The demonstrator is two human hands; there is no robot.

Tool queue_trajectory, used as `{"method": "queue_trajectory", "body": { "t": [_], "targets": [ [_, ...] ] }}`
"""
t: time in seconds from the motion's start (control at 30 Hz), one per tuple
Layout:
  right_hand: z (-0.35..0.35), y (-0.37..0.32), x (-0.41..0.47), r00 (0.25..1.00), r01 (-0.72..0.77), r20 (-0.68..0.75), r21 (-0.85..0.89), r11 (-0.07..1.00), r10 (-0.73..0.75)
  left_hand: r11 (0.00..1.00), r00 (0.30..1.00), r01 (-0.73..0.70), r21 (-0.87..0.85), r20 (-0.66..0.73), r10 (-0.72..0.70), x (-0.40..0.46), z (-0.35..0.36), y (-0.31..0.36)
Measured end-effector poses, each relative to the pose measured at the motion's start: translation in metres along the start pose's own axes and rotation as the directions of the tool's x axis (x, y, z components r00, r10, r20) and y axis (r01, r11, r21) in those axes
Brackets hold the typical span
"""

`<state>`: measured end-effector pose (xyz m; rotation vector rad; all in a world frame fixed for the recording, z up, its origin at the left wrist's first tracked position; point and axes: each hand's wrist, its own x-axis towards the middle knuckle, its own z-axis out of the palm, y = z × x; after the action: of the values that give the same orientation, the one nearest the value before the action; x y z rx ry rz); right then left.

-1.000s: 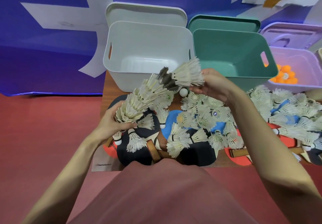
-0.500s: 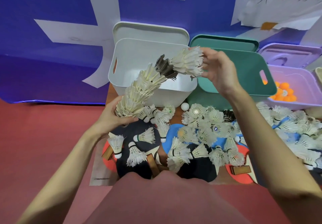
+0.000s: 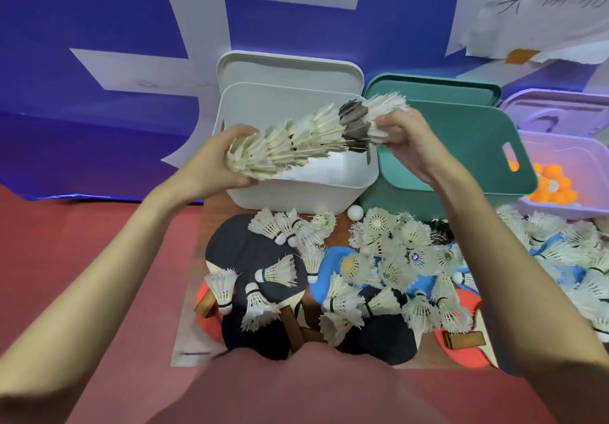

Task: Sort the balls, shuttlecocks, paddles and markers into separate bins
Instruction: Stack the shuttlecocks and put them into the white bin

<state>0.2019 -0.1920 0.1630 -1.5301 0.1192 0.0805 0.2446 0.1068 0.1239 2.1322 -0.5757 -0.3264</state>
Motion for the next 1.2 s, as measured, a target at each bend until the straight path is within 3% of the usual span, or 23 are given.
{"method": "queue_trajectory", "body": {
  "t": [0.1,0.2,0.33,0.47,0.53,0.63,0.77,0.9,1.03,1.2],
  "targets": [
    [-0.007,0.003,0.021,0.983,0.008,-0.178,-0.182,0.983,-0.041,0.989,1.0,-0.012,0.144,-0.006,0.012,0.046,-0.003,0.0],
    [-0.016,0.007,0.04,0.956,-0.03,-0.29,-0.263,0.964,-0.05,0.99,1.0,0.017,0.141,0.013,-0.019,0.088,0.007,-0.018],
    [-0.034,0.028,0.062,0.982,-0.075,-0.186,-0.354,0.932,0.009,0.983,0.995,0.054,0.174,0.072,-0.068,0.124,0.019,-0.045],
    [-0.046,0.047,0.08,0.989,-0.147,-0.092,-0.562,0.814,0.115,0.969,0.983,0.093,0.228,0.133,-0.126,0.139,0.021,-0.07],
    [-0.046,0.05,0.09,0.983,-0.155,-0.034,-0.679,0.717,0.181,0.963,0.975,0.115,0.243,0.158,-0.156,0.143,0.021,-0.082],
    [-0.044,0.055,0.104,0.972,-0.075,0.04,-0.883,0.463,0.233,0.958,0.968,0.132,0.255,0.174,-0.179,0.149,0.022,-0.092],
    [-0.04,0.063,0.12,0.963,0.023,0.1,-0.955,0.294,0.249,0.951,0.959,0.136,0.277,0.203,-0.196,0.158,0.025,-0.099],
    [-0.032,0.077,0.13,0.953,0.155,0.15,-0.988,0.002,0.264,0.945,0.957,0.137,0.298,0.206,-0.204,0.163,0.028,-0.105],
    [-0.021,0.094,0.138,0.933,0.226,0.182,-0.967,-0.113,0.31,0.926,0.955,0.135,0.353,0.204,-0.217,0.17,0.033,-0.111],
    [-0.01,0.114,0.144,0.899,0.28,0.185,-0.939,-0.197,0.396,0.843,0.882,0.103,0.527,0.344,-0.322,0.179,0.054,-0.119]
  ]
}}
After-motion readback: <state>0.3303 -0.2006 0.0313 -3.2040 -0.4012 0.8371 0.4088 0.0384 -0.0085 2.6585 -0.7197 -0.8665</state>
